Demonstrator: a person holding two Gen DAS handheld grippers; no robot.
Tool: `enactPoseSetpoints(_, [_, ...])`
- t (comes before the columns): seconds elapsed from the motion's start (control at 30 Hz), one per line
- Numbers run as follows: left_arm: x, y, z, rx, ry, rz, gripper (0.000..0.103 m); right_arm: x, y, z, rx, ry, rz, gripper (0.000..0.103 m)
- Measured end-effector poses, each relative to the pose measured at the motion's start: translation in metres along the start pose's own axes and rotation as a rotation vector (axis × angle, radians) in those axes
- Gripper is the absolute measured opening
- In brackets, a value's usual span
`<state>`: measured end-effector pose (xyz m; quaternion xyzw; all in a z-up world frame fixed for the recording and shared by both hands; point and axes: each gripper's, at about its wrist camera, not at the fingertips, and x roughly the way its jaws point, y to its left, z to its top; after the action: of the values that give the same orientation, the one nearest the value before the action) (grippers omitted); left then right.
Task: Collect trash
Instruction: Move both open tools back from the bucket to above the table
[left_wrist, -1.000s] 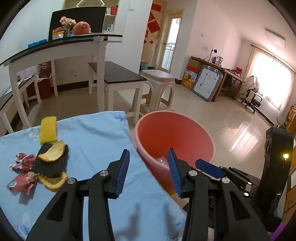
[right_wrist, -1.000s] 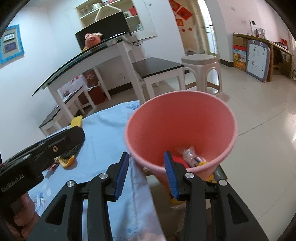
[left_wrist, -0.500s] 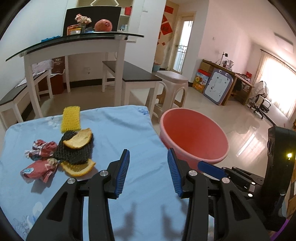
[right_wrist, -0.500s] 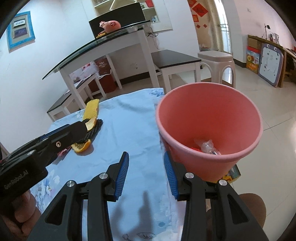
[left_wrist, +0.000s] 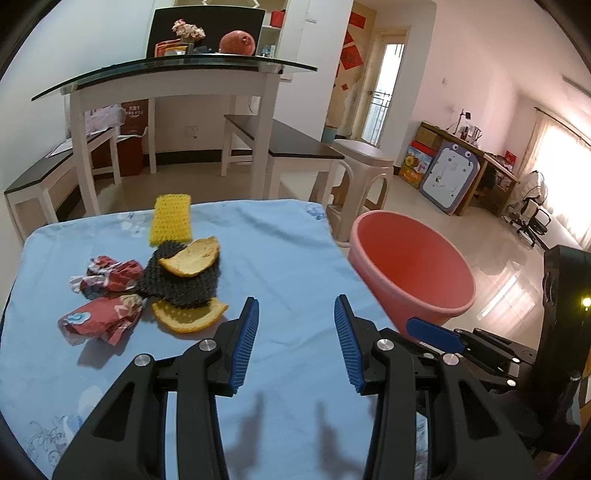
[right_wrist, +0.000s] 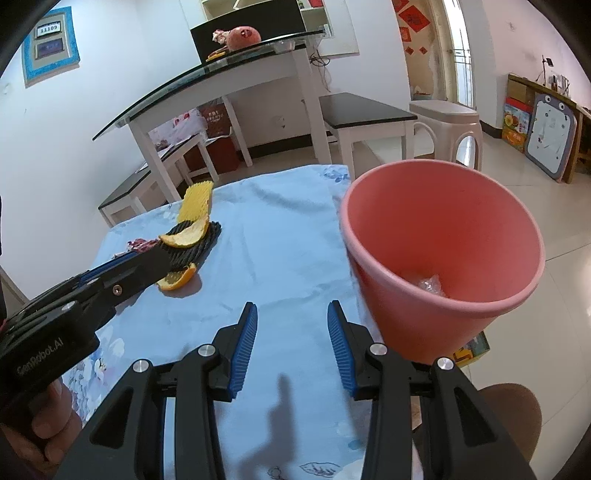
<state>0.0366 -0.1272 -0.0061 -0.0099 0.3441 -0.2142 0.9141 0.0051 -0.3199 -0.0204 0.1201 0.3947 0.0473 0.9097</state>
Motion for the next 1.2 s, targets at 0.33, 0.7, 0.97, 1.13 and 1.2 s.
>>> enactPoseSetpoints(0.33, [-0.020, 0.043, -0.017, -0.052, -0.014, 0.126, 0.043, 0.019, 0.029, -0.008, -0.013, 0.035, 0.062, 0.039])
enactPoseSetpoints(0.7, [-0.048, 0.082, -0.028, -0.136, -0.058, 0.185, 0.043, 0.024, 0.069, -0.010, -0.077, 0.042, 0.087, 0.044])
enactPoseSetpoints(0.97, [-0.058, 0.104, -0.040, -0.175, -0.049, 0.211, 0.043, 0.029, 0.090, -0.012, -0.090, 0.069, 0.096, 0.045])
enactPoseSetpoints(1.13, [-0.063, 0.110, -0.044, -0.177, -0.053, 0.229, 0.043, 0.025, 0.096, -0.015, -0.083, 0.074, 0.093, 0.045])
enactPoseSetpoints(1.2, [-0.063, 0.111, -0.046, -0.178, -0.051, 0.228, 0.043, 0.022, 0.099, -0.017, -0.083, 0.073, 0.091, 0.045])
